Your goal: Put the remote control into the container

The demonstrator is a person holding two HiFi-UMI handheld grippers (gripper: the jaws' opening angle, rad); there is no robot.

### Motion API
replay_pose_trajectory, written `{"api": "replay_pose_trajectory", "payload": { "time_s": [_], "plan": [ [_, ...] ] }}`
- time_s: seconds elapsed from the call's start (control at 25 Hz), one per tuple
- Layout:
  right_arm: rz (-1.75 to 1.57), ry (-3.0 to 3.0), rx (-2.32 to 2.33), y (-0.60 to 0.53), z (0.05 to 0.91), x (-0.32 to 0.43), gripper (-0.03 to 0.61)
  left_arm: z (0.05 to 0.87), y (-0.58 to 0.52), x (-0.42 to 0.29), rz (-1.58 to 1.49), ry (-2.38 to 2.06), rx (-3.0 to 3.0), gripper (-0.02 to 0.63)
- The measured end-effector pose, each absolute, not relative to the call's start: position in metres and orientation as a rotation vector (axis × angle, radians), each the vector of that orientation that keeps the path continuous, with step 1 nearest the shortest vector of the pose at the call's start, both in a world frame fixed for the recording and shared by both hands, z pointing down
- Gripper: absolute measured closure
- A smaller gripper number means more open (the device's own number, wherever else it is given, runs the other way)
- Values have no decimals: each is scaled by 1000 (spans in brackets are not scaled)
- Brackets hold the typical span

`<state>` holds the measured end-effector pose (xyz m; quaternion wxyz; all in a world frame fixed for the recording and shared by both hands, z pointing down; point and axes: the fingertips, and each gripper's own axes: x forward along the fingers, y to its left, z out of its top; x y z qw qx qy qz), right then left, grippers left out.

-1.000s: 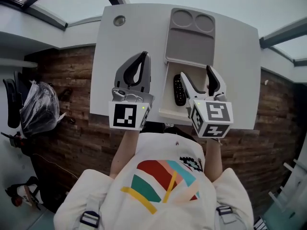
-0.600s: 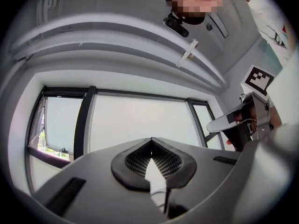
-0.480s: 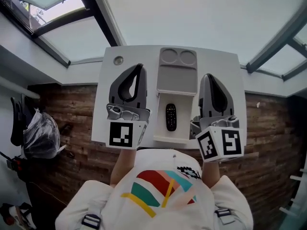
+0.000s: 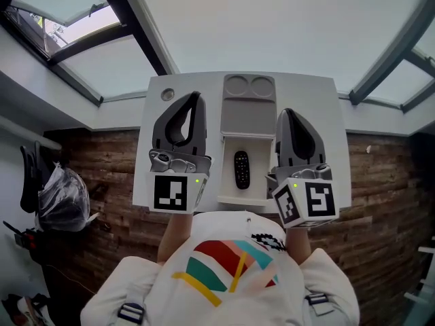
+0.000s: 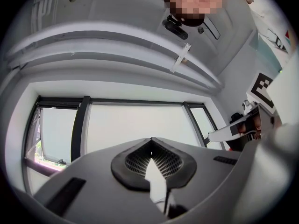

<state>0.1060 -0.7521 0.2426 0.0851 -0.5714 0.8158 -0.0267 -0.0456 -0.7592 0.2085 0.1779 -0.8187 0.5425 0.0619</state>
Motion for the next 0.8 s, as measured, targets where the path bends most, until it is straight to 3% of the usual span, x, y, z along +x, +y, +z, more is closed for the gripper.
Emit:
{"api": "replay_pose_trajectory", "payload": {
  "time_s": [0.8],
  "plan": [
    [-115, 2466, -1758, -763, 260, 92, 577, 221, -772, -60, 179, 1553, -2343, 607]
  ]
}}
